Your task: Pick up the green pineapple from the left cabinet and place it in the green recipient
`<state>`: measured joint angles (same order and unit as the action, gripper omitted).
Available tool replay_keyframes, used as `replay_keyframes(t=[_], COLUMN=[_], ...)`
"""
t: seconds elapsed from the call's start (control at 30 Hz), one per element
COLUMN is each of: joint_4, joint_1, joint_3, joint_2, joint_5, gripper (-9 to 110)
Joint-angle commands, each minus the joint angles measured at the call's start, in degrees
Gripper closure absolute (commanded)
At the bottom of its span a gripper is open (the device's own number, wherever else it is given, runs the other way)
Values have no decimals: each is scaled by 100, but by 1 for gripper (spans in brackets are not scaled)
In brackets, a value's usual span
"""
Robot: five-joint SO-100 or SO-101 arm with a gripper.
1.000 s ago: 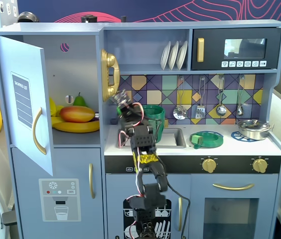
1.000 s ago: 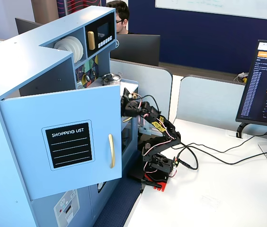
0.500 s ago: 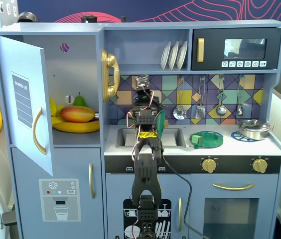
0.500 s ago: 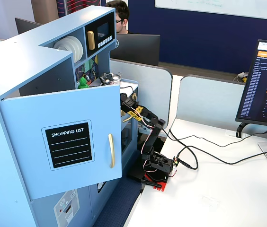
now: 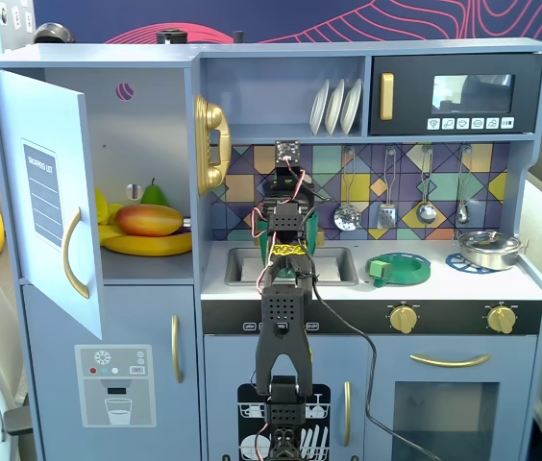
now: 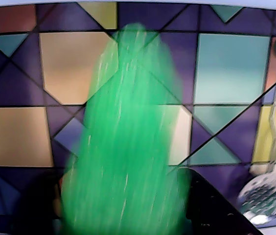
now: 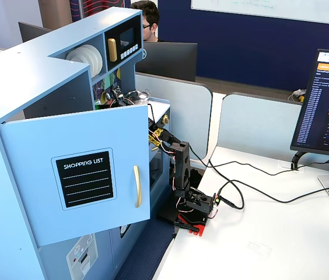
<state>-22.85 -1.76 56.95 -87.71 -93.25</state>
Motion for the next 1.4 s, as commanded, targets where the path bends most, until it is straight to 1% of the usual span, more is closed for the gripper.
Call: replay_keyframes(t=[0.0,0.2,0.27,0.37,0.53,0.63,0.77,0.93,1.0,1.23,1.37], joint_4=[-35,-88,-26,-378,-1942,-3208,-4500,-5590,-5660,-4729,-4438], joint_1=[-79,-97,-88,-88,0,0,-35,18,79,35,-176], joint_3=[-264,-18,527,1758,4113,5361,6864,8481,8912,10441,11232], joint_2=[-220,-536,-1090,-2435,-5186,-6601,-8104,-9431,-9431,-9431,-9431], joint_5=[88,-53,-88,-149,-62,211,554,817,1020,1327,1389], gripper=[66,66,66,66,67,68,68,69,71,75,77])
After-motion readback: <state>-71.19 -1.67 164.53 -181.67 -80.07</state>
